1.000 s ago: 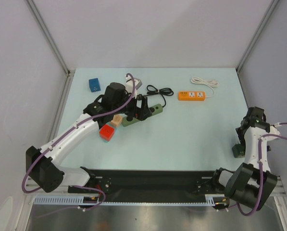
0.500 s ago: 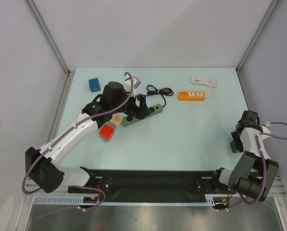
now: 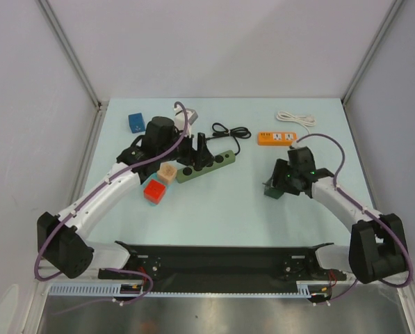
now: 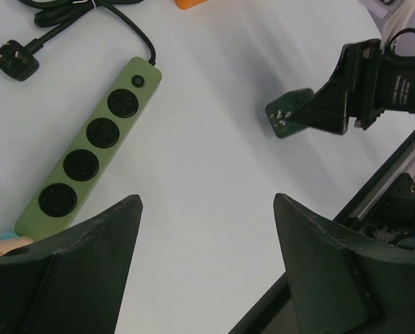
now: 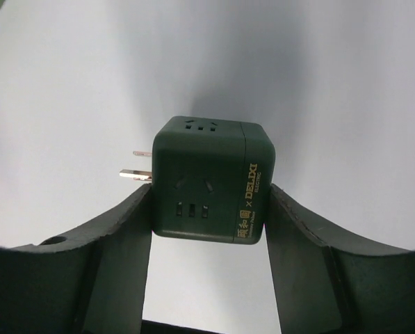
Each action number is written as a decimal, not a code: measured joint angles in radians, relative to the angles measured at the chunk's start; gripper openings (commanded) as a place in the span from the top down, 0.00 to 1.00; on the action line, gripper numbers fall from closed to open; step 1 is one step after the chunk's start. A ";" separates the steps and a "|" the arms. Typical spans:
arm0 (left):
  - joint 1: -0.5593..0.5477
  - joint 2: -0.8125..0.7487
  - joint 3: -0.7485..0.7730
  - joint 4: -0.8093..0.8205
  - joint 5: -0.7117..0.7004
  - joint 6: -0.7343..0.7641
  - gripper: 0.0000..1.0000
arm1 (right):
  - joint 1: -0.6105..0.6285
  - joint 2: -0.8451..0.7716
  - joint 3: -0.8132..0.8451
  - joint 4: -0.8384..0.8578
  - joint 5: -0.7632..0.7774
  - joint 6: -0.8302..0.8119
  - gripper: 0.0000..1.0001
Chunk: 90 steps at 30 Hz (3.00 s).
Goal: Insert the plug
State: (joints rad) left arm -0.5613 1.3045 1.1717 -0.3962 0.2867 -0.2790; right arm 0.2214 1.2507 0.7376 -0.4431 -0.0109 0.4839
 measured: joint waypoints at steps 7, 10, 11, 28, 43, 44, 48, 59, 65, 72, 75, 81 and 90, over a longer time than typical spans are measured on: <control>0.021 0.011 -0.002 0.003 0.010 0.000 0.17 | 0.158 0.108 0.034 0.046 -0.053 -0.075 0.77; 0.021 0.019 -0.002 0.003 0.027 0.000 0.18 | 0.198 0.149 0.072 0.052 -0.035 -0.074 0.54; 0.021 0.024 -0.002 0.003 0.036 0.001 0.18 | 0.207 0.162 0.085 0.050 -0.031 -0.074 0.42; -0.114 0.301 0.111 0.005 0.020 0.185 0.00 | -0.069 -0.084 0.195 -0.023 -0.248 -0.120 0.02; -0.364 0.652 0.308 -0.016 -0.103 0.560 0.07 | -0.466 -0.301 0.043 0.106 -0.549 -0.028 0.02; -0.364 0.666 0.312 -0.020 -0.105 0.570 0.08 | -0.466 -0.300 0.043 0.117 -0.557 -0.024 0.02; -0.364 0.711 0.326 -0.045 -0.115 0.603 0.10 | -0.467 -0.300 0.043 0.144 -0.586 -0.014 0.02; -0.365 0.751 0.402 -0.058 -0.094 0.631 0.07 | -0.467 -0.300 0.040 0.166 -0.607 -0.013 0.02; -0.368 0.787 0.410 -0.055 -0.090 0.631 0.04 | -0.468 -0.300 0.040 0.166 -0.607 -0.013 0.01; -0.375 0.805 0.423 -0.057 -0.093 0.629 0.06 | -0.468 -0.303 0.028 0.172 -0.605 -0.013 0.01; -0.378 0.809 0.437 -0.054 -0.093 0.628 0.07 | -0.468 -0.309 0.021 0.173 -0.603 -0.013 0.01; -0.382 0.814 0.445 -0.050 -0.088 0.618 0.47 | -0.468 -0.314 0.008 0.174 -0.599 -0.013 0.01; -0.362 0.769 0.409 -0.066 -0.005 0.599 1.00 | -0.457 -0.314 -0.019 0.245 -0.626 0.013 0.04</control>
State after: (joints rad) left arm -0.9237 2.0739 1.5806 -0.4625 0.2813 0.3202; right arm -0.2359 0.9371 0.7189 -0.1986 -0.6369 0.4969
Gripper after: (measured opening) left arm 0.613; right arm 0.958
